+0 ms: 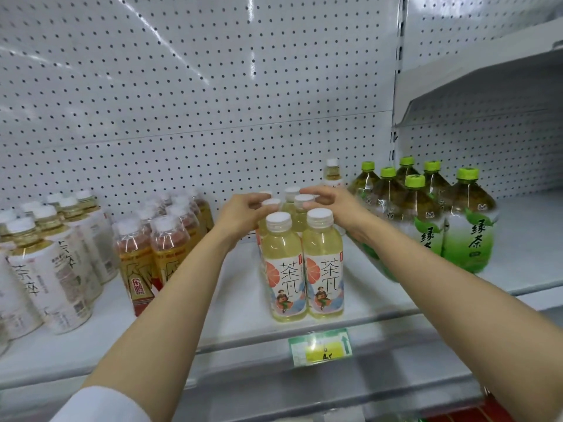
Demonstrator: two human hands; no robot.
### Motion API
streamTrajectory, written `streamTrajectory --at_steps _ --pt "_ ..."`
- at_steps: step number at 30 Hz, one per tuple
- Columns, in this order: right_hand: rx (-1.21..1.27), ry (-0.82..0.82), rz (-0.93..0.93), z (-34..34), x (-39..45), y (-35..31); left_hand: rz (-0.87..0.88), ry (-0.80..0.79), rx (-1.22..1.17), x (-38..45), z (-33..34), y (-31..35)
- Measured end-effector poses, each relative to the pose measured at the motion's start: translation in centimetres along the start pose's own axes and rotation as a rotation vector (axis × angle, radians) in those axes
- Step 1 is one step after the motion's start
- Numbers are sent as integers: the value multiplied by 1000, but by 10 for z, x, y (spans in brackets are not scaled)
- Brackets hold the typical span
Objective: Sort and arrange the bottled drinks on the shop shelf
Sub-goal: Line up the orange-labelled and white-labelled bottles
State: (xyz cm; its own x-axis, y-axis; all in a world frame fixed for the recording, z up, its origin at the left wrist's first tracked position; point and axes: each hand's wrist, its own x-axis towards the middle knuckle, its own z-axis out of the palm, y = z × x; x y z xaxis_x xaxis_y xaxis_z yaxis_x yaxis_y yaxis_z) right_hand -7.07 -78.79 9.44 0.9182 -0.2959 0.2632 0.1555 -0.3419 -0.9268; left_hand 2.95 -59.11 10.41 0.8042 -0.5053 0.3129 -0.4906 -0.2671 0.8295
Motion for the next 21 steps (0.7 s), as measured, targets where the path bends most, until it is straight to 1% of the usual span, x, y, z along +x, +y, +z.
streamTrajectory --at_steps 4,8,12,14,15,16,18,19,20,21 --pt "40 47 2 -2 -4 -2 10 -5 -3 -2 0 3" --pt "-22 46 -21 -11 -12 -4 31 -45 -36 -9 1 7" --pt "-19 41 -36 -12 -16 0 44 -57 -45 -13 0 8" --pt "1 40 -42 -14 -16 1 44 -57 -101 -14 -1 6" --pt "26 51 -44 -16 -16 2 50 -18 -152 -15 -2 4" --pt "62 69 -49 -17 -14 3 63 75 -184 -13 -3 0" --pt "110 110 -52 -18 -6 9 71 297 -139 -5 -5 -11" --pt "113 123 -41 -18 0 13 44 339 -88 -1 -5 -15" --pt "110 119 -17 -16 7 17 -15 305 -66 2 -4 -20" --pt "105 102 20 -14 13 20 -93 222 -103 4 -1 -24"
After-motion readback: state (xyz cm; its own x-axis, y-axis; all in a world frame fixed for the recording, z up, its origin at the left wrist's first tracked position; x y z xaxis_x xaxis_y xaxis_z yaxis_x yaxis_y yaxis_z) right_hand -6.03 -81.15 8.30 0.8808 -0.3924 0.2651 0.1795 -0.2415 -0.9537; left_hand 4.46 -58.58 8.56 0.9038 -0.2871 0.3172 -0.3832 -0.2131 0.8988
